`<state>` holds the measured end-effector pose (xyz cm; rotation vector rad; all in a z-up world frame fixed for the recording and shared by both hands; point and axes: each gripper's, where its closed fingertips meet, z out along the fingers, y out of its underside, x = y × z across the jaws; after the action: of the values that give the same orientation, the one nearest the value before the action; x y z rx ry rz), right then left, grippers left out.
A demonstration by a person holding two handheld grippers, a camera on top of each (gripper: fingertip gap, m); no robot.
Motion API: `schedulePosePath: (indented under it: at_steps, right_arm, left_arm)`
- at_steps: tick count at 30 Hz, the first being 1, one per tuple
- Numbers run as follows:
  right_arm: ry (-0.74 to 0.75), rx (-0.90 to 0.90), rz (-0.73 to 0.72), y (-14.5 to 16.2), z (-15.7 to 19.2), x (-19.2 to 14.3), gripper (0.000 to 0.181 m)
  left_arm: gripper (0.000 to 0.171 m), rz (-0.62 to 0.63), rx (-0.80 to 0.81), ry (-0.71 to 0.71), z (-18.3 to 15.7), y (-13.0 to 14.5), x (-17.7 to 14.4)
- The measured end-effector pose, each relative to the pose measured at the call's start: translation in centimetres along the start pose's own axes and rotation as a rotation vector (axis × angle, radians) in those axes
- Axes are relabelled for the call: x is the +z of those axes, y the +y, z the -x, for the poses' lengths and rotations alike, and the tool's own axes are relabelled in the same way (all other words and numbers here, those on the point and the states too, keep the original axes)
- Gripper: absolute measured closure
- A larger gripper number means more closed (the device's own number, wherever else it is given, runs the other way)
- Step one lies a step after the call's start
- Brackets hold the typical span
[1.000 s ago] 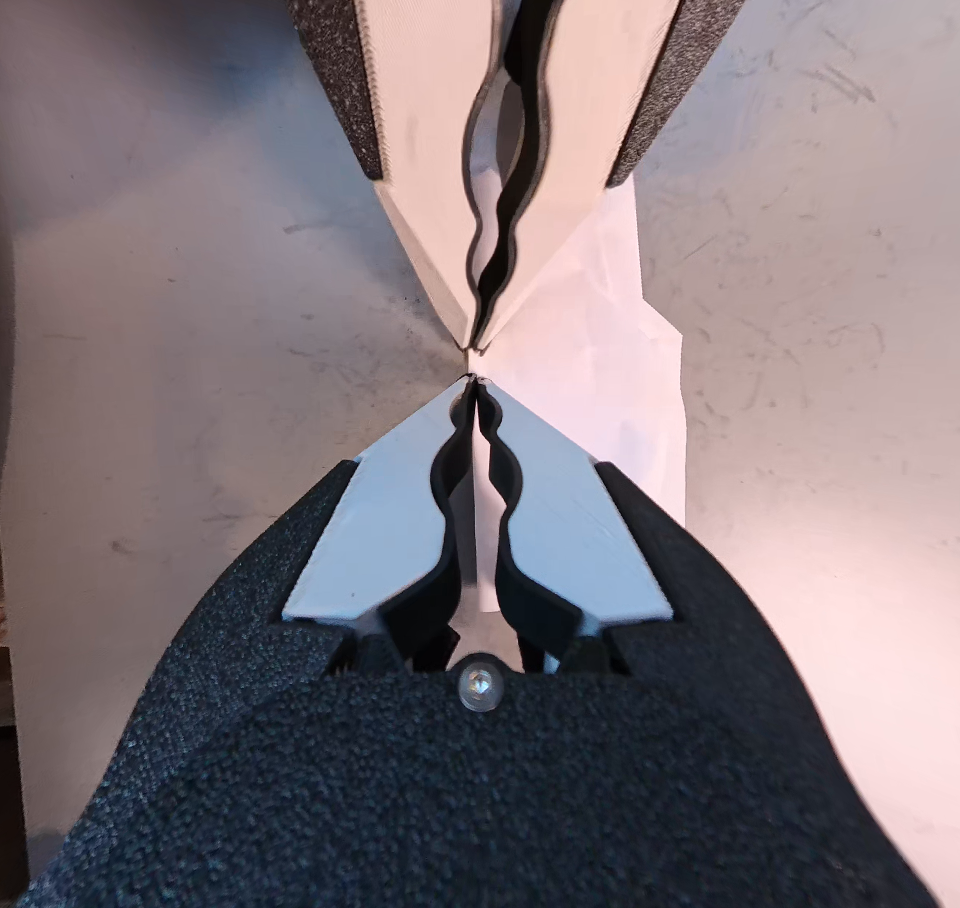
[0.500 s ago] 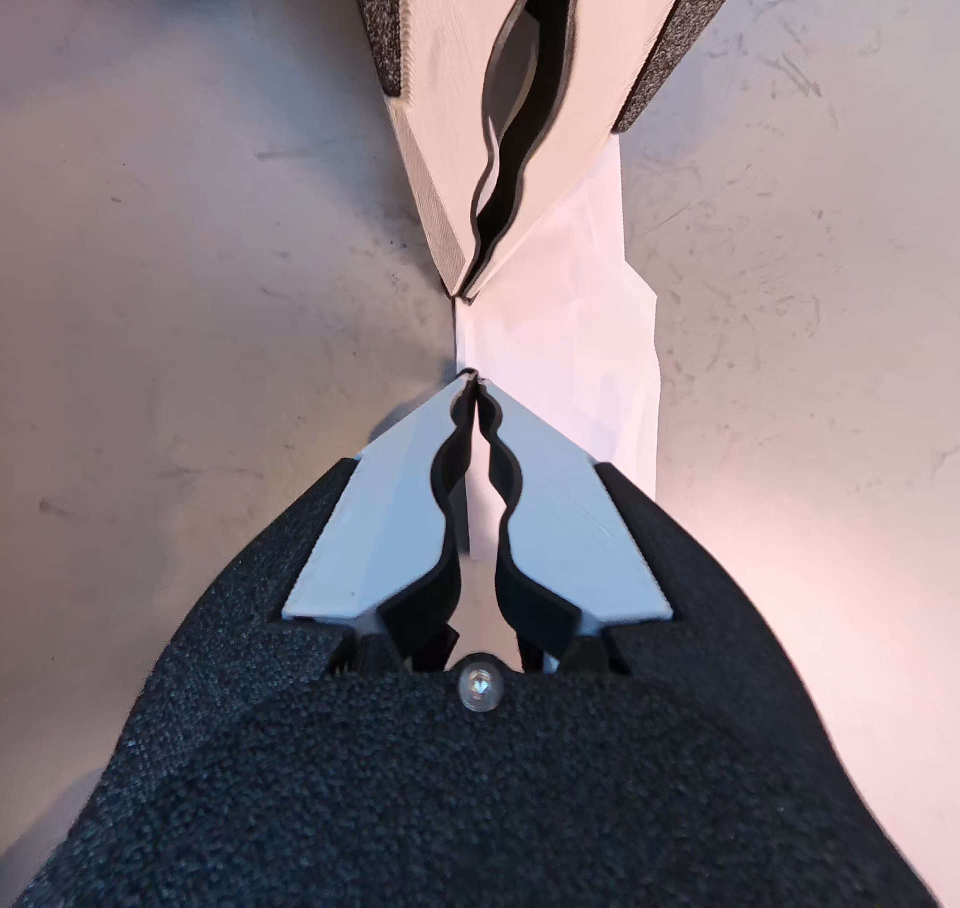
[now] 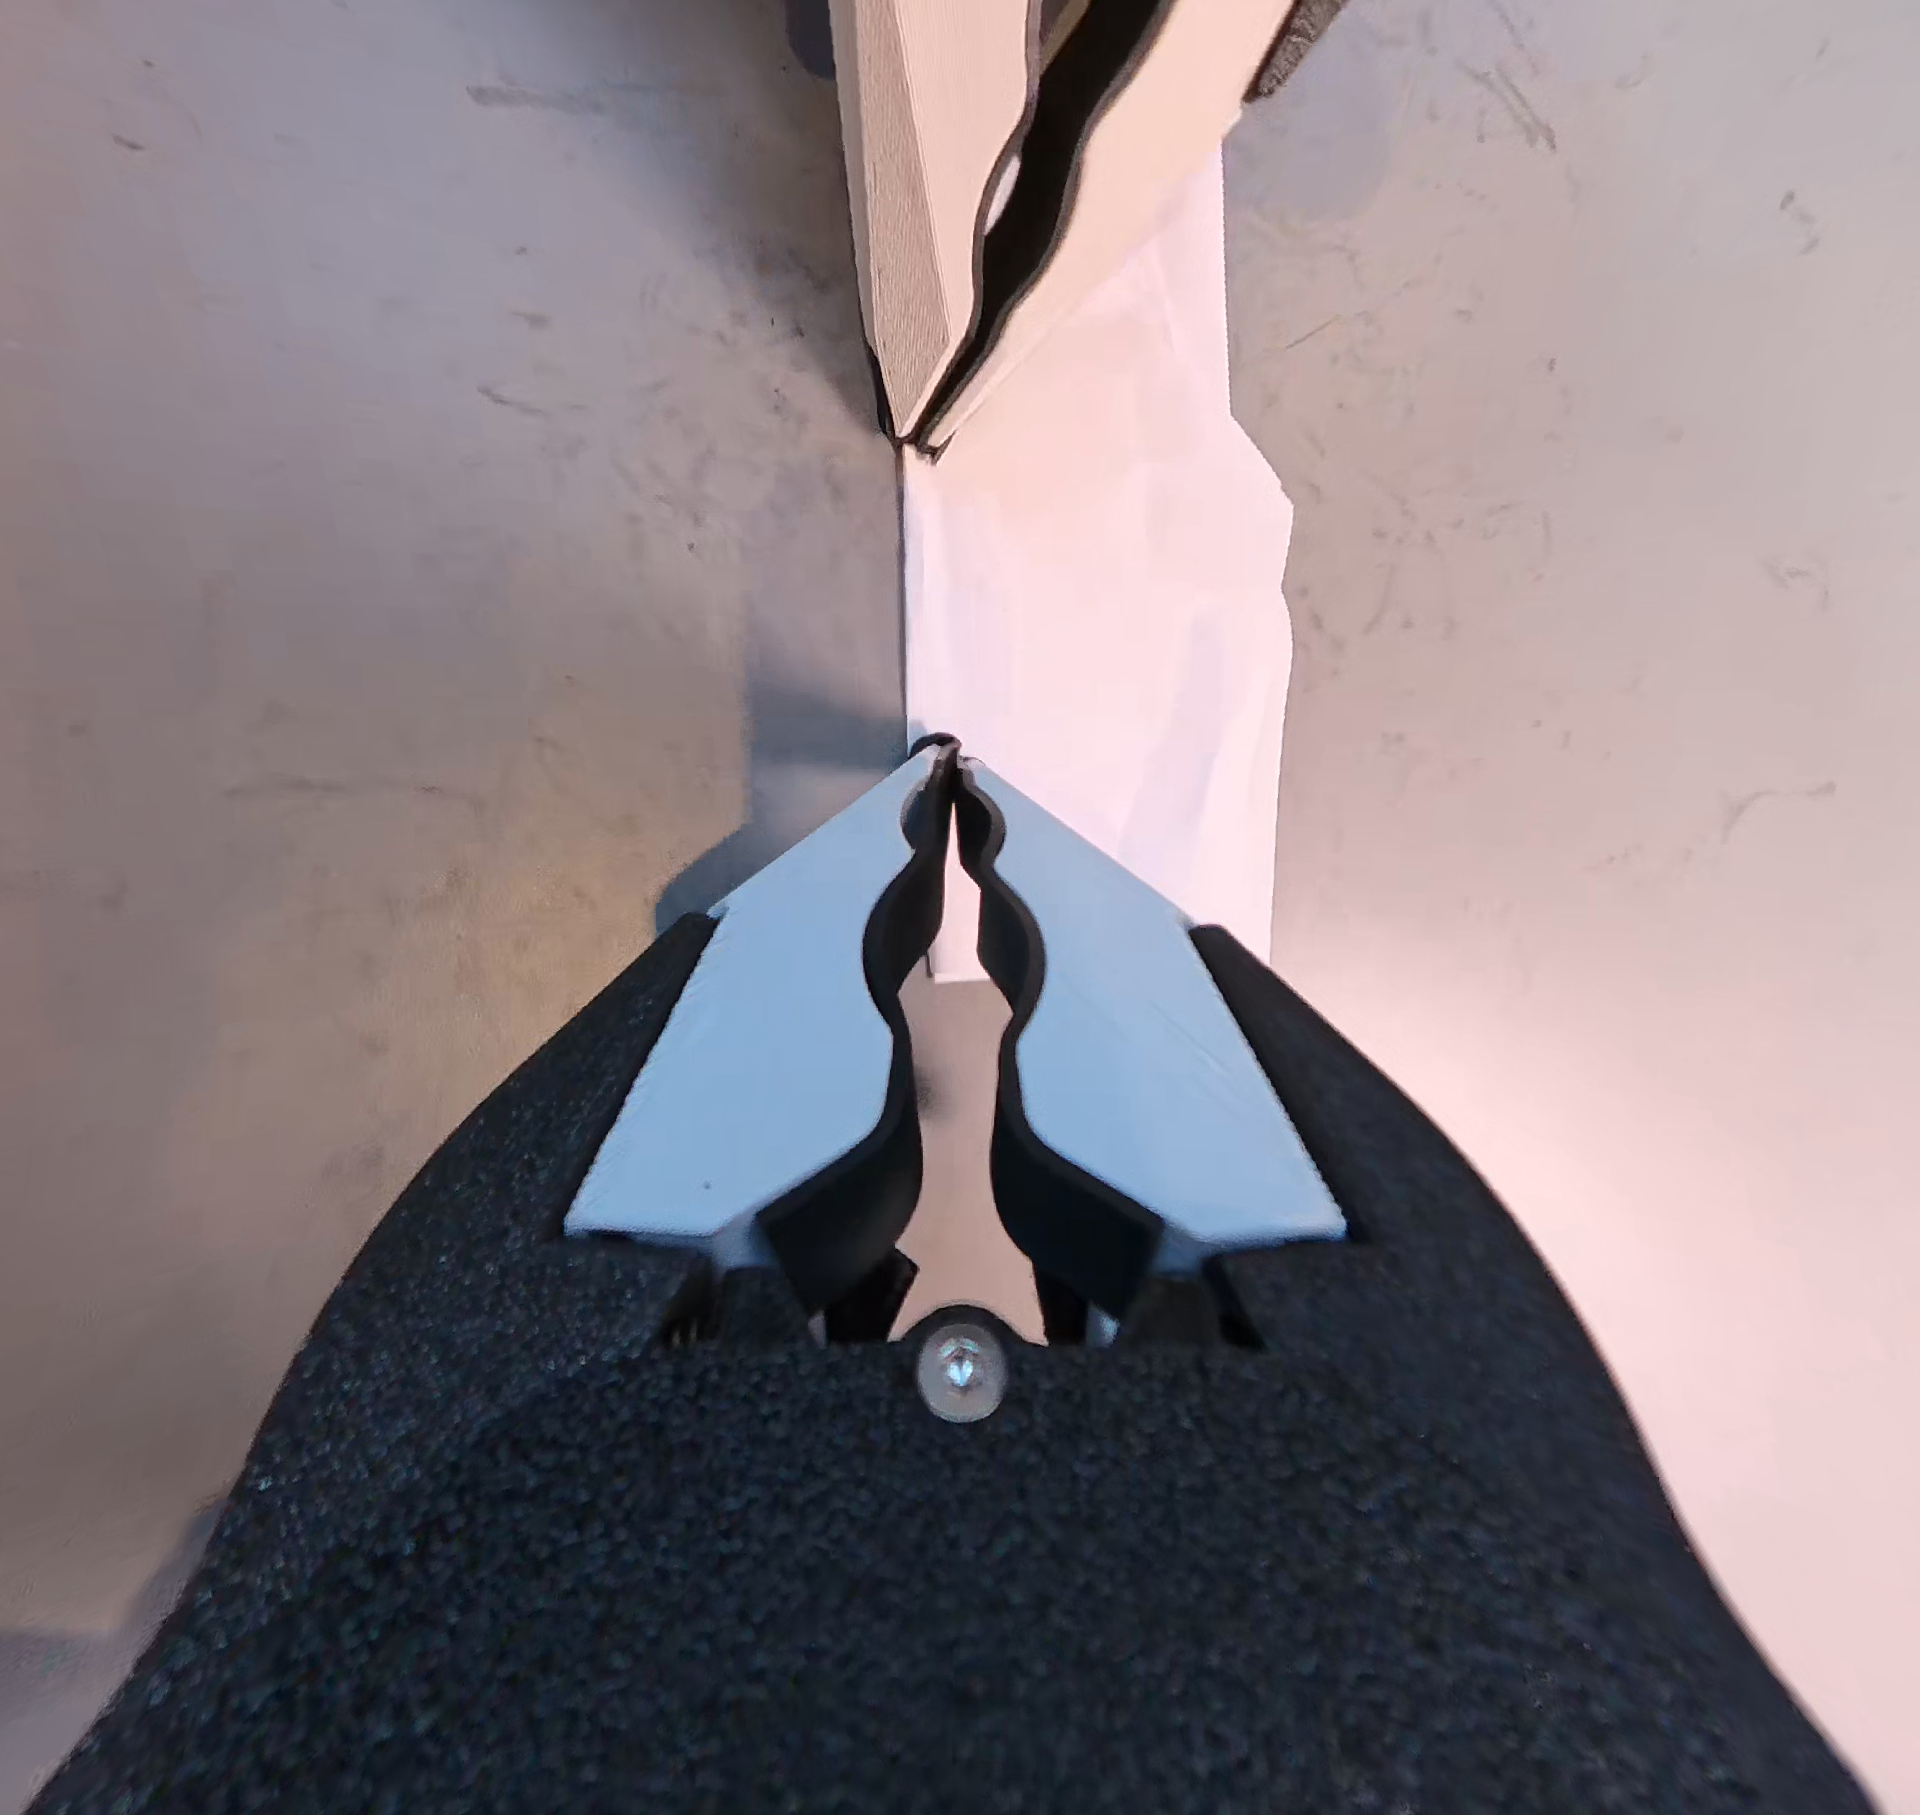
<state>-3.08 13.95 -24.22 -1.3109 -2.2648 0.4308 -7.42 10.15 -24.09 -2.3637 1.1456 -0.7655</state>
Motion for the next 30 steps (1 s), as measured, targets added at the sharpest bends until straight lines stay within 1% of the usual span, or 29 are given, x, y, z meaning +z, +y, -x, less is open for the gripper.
schedulePosePath:
  at_steps: [3,6,10,12,14,16,17,20,22,24,30]
  right_arm:
    - [-0.048,0.117,-0.032,-0.1,-0.1,-0.2,0.181]
    - [-0.08,0.221,-0.085,-0.5,-1.0,-1.4,0.181]
    - [-0.13,0.159,0.009,-0.4,-0.3,-2.0,0.181]
    - [-0.139,0.122,0.059,-0.3,0.2,-1.4,0.181]
    - [-0.15,0.083,0.13,0.4,0.6,-0.5,0.181]
    - [-0.149,0.058,0.155,0.5,0.6,-0.3,0.181]
    - [-0.155,0.066,0.164,0.5,0.6,-0.3,0.181]
    - [-0.203,0.174,0.141,0.6,0.5,-0.3,0.181]
    - [-0.199,0.184,0.139,0.9,0.2,-0.5,0.181]
    - [-0.187,0.151,0.183,1.7,0.2,-1.0,0.181]
    - [-0.151,0.095,0.21,2.3,0.3,-1.4,0.181]
  left_arm:
    - [0.171,-0.005,-0.009,0.011,0.0,0.0,0.0]
    - [0.171,-0.002,-0.01,0.013,0.0,0.0,0.0]
    - [0.171,0.001,-0.008,0.011,0.0,0.0,0.0]
    - [0.171,0.0,-0.013,0.019,0.0,0.0,0.0]
    - [0.171,0.001,-0.012,0.017,0.0,0.0,0.0]
    - [0.171,-0.001,-0.01,0.016,0.0,0.0,0.0]
    - [0.171,-0.003,-0.009,0.019,0.0,0.0,0.0]
    - [0.171,-0.004,-0.01,0.032,0.0,0.0,0.0]
    - [0.171,-0.004,-0.011,0.034,0.0,0.0,0.0]
    - [0.171,-0.006,-0.006,0.025,0.0,0.0,0.0]
    - [0.171,-0.008,-0.008,0.026,0.0,0.0,0.0]
